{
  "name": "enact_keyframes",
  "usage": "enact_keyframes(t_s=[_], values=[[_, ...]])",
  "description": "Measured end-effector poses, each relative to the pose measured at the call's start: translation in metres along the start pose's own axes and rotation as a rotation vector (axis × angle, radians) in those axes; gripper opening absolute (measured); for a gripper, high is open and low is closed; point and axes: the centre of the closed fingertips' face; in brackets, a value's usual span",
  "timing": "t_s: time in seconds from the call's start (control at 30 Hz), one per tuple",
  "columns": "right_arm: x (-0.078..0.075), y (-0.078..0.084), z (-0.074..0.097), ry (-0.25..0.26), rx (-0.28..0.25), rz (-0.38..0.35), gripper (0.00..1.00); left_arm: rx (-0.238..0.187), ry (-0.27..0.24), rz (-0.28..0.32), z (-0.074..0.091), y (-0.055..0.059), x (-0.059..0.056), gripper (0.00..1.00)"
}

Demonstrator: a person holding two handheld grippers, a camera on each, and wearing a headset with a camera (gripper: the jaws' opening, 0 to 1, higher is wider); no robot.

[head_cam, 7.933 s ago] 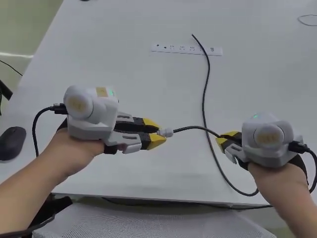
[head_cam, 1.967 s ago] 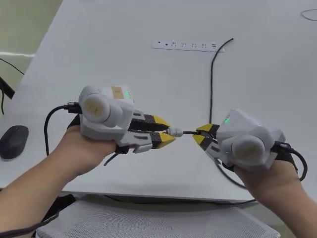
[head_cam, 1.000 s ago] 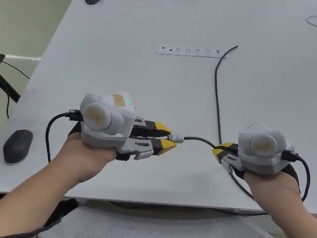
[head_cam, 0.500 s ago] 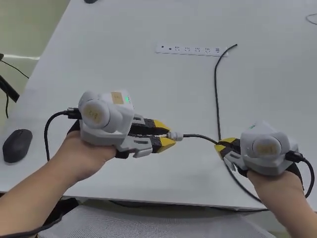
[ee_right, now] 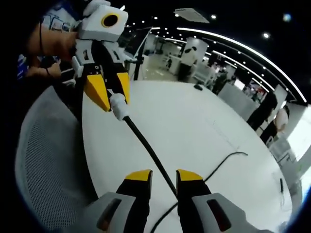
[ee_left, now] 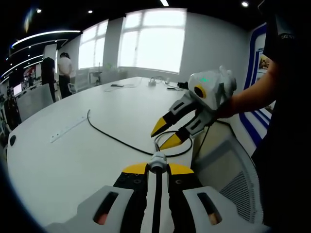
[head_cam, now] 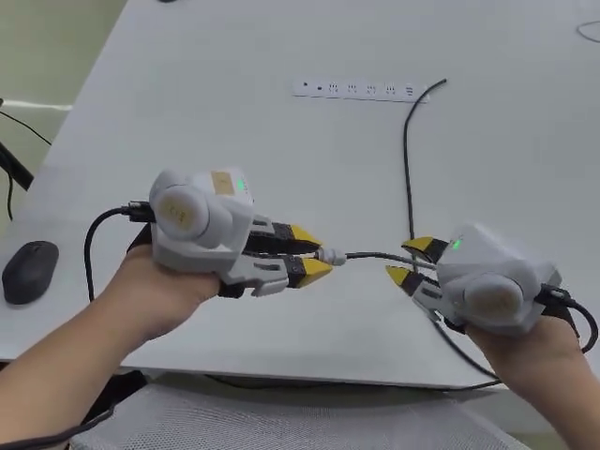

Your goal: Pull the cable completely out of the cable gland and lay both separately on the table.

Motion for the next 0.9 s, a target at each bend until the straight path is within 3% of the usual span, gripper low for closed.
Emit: enact_keyframes(t_s=[0.07, 0.13, 0.27, 0.4, 0.63, 0.9], values=[[0.003, -0.005, 0.000, -0.014, 0.005, -0.016, 0.17, 0.001, 0.002, 0.000, 0.000, 0.000, 0.000, 0.15], [0.009, -0.021, 0.003, -0.033, -0.029, 0.044, 0.16, 0.003, 0.000, -0.001, 0.000, 0.001, 0.000, 0.15], [0.021, -0.034, 0.003, -0.065, -0.045, 0.107, 0.15, 0.002, 0.001, -0.002, 0.000, 0.000, -0.001, 0.15], [0.031, -0.039, 0.001, -0.079, -0.048, 0.154, 0.11, 0.002, 0.001, -0.003, 0.000, 0.000, -0.001, 0.15], [0.036, -0.043, 0.002, -0.078, -0.052, 0.203, 0.08, 0.007, 0.004, -0.006, 0.000, 0.002, -0.003, 0.15], [0.037, -0.047, 0.003, -0.082, -0.061, 0.204, 0.02, 0.009, 0.008, -0.007, -0.002, 0.002, -0.005, 0.15]])
Point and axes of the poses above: the centre of the closed fingertips' face, and the gripper's own axes: z roughly backward along the fingers, x roughly to its left, y roughly out of its underside, and after that the axes turned 7 degrees about x, right-handed
